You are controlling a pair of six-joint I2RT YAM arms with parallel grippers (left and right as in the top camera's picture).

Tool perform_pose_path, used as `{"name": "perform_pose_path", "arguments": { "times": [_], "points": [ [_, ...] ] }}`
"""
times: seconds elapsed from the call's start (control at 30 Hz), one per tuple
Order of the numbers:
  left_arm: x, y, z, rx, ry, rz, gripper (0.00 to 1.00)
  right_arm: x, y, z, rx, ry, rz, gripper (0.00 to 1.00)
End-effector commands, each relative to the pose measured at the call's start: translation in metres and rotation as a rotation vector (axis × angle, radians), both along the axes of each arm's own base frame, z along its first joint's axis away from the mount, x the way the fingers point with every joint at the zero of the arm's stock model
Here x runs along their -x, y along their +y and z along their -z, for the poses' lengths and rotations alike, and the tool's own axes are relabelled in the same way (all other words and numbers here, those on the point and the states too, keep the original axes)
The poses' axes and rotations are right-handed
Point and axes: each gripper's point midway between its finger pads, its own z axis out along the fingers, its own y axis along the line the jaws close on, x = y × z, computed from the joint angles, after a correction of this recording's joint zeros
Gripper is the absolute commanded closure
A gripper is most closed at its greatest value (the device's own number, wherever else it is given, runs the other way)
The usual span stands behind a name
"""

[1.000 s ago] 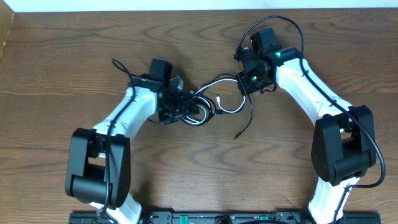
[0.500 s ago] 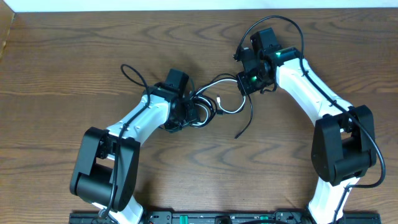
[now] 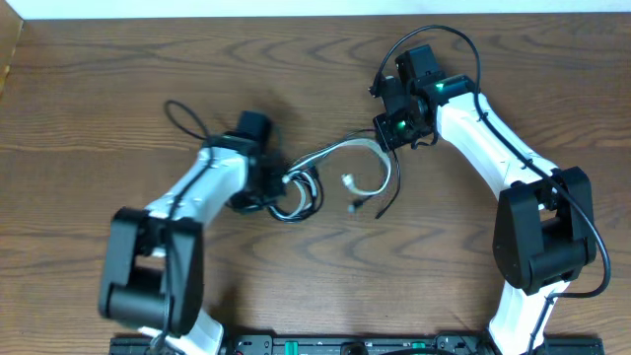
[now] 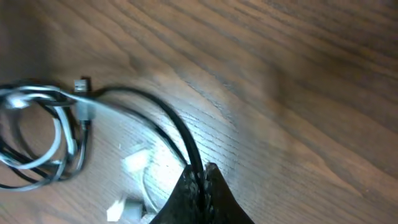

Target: Untangle cables

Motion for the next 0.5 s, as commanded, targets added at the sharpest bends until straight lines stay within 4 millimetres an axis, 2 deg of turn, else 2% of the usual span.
{"name": "perform_pose_path", "arguments": {
  "times": [0.0, 0.2, 0.33, 0.4, 0.47],
  "points": [
    [-0.029, 0.033, -0.054, -0.016, -0.181, -0.046, 0.93, -0.007, -0.004, 0.0, 0.025, -0.019, 0.023, 0.99],
    [-0.043, 0.063, -0.141, -0.009, -0.491, -0.112, 0.93, -0.008, -0.003, 0.0, 0.022, -0.026, 0.023, 0.99],
    [-0.041, 0.089, -0.198, -0.117, -0.701, -0.163, 0.92, -0.012, -0.002, -0.001, 0.014, -0.036, 0.035, 0.99],
    [-0.037, 0.097, -0.213, -0.157, -0.756, -0.186, 0.92, -0.014, -0.001, -0.002, 0.006, -0.036, 0.055, 0.99],
    [-0.035, 0.099, -0.22, -0.163, -0.778, -0.192, 0.93, -0.015, -0.001, -0.003, -0.001, -0.037, 0.072, 0.99]
  ]
}}
